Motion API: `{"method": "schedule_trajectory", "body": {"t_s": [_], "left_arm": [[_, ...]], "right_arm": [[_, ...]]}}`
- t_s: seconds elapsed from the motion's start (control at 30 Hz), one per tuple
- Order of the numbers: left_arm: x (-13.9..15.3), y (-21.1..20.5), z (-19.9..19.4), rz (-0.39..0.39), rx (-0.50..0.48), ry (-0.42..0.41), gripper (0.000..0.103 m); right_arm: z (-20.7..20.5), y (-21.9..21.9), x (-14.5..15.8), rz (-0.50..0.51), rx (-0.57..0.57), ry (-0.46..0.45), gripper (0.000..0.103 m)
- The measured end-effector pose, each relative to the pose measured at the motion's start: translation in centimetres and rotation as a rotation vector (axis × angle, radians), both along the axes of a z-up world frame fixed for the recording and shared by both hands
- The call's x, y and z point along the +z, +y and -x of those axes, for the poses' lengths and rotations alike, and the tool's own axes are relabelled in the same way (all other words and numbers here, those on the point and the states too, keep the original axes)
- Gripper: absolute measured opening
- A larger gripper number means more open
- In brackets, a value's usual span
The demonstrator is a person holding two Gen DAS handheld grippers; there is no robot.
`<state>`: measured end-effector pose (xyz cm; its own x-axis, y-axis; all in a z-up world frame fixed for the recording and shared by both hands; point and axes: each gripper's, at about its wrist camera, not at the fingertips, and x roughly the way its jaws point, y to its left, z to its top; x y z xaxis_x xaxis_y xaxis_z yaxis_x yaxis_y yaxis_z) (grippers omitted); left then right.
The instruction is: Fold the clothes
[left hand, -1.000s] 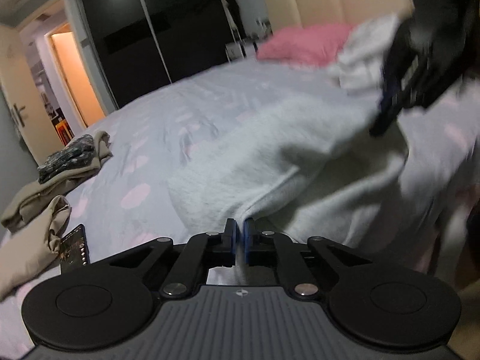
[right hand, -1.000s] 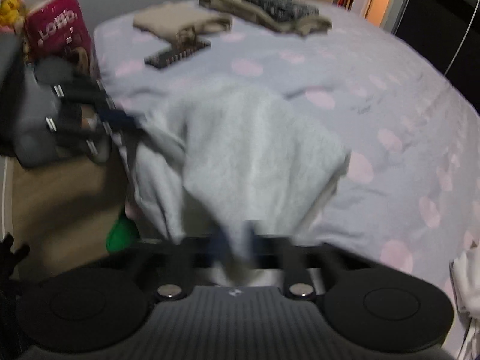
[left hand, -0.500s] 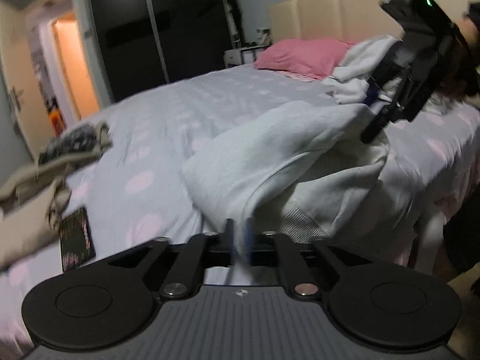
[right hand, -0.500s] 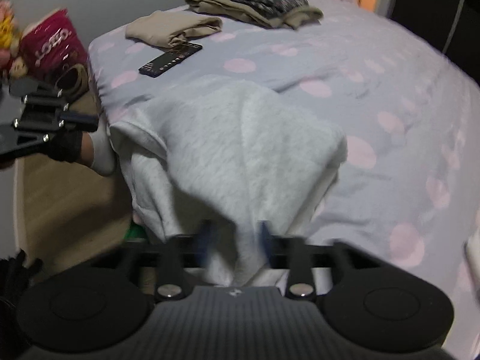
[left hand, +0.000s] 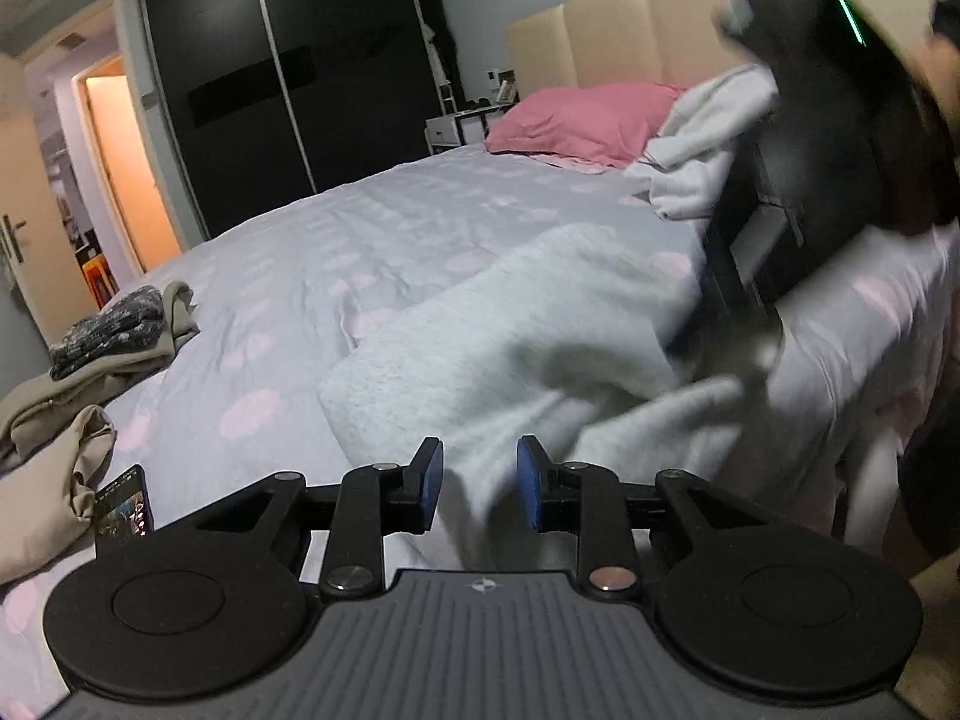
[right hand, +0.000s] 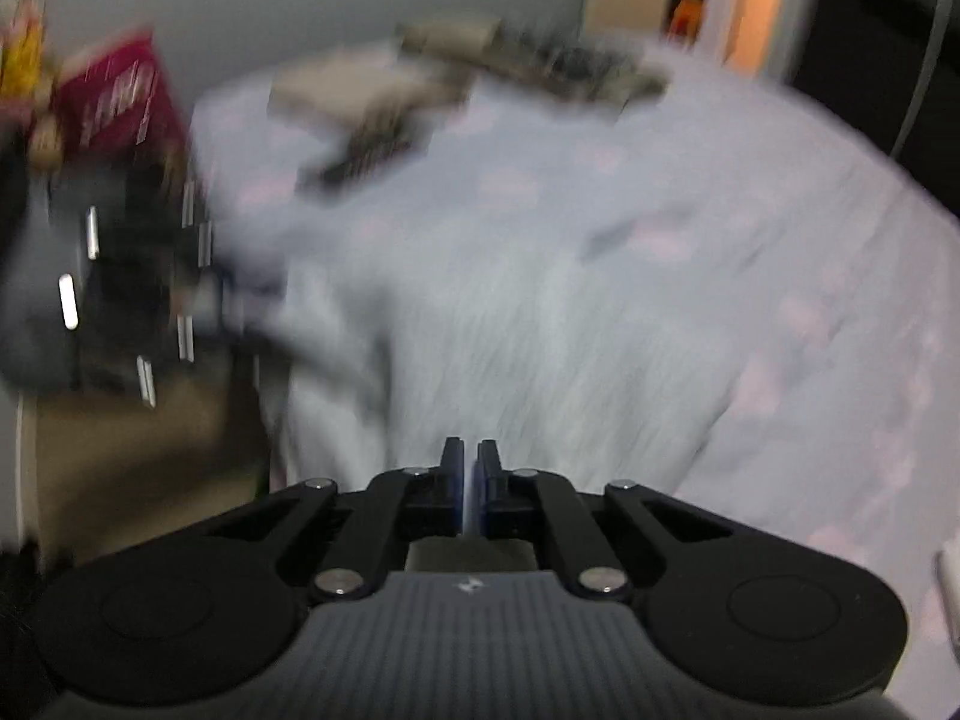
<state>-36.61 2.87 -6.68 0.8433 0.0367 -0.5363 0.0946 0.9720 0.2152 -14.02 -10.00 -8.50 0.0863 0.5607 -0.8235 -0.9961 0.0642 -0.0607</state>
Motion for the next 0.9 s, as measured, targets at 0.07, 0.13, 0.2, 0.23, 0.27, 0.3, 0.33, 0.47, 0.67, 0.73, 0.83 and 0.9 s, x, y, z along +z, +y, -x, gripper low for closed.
{"method": "schedule_trajectory", "body": {"t_s": [0.07,0.13,0.2,0.23,0.27,0.3,0.33,0.47,0.67,0.73,0.83,0.9], "left_arm": [[0.5,0.2,-0.5,0.014,0.008,-0.011,0.025],[1.0,0.2,-1.1,0.015,0.007,-0.025,0.027],[1.5,0.1,-1.6,0.015,0.004,-0.044,0.037],[1.6,0.1,-1.8,0.016,0.000,-0.051,0.041],[1.7,0.0,-2.0,0.019,-0.008,-0.054,0.044],[1.8,0.0,-2.2,0.021,-0.016,-0.056,0.044],[1.7,-0.1,-2.4,0.016,-0.027,-0.055,0.044],[0.5,-1.5,-1.9,-0.073,-0.094,-0.030,0.044],[-1.4,-4.0,-1.0,-0.247,-0.177,-0.072,0.044],[-2.1,-4.8,-1.8,-0.306,-0.187,-0.058,0.044],[-2.6,-5.2,-2.3,-0.341,-0.191,-0.037,0.035],[-2.4,-4.9,-2.2,-0.328,-0.191,-0.035,0.032]], "right_arm": [[1.2,0.4,-3.2,0.097,0.063,-0.052,0.005],[1.7,0.5,-3.3,0.108,0.089,-0.046,0.009],[1.9,0.7,-2.9,0.108,0.111,-0.026,0.009],[1.5,0.7,-1.9,0.102,0.112,0.020,0.014],[0.8,0.4,-0.5,0.076,0.097,0.065,0.021],[-0.1,0.1,1.1,0.044,0.077,0.103,0.042],[-1.0,-0.3,2.4,-0.004,0.047,0.135,0.051],[-4.9,-1.4,5.5,-0.156,-0.118,0.236,0.052],[-8.0,-1.2,6.6,-0.227,-0.225,0.357,0.052],[-8.4,-1.5,7.3,-0.268,-0.249,0.401,0.053],[-8.9,-1.3,7.4,-0.299,-0.318,0.394,0.058],[-9.3,-0.8,6.8,-0.284,-0.379,0.354,0.061]]}}
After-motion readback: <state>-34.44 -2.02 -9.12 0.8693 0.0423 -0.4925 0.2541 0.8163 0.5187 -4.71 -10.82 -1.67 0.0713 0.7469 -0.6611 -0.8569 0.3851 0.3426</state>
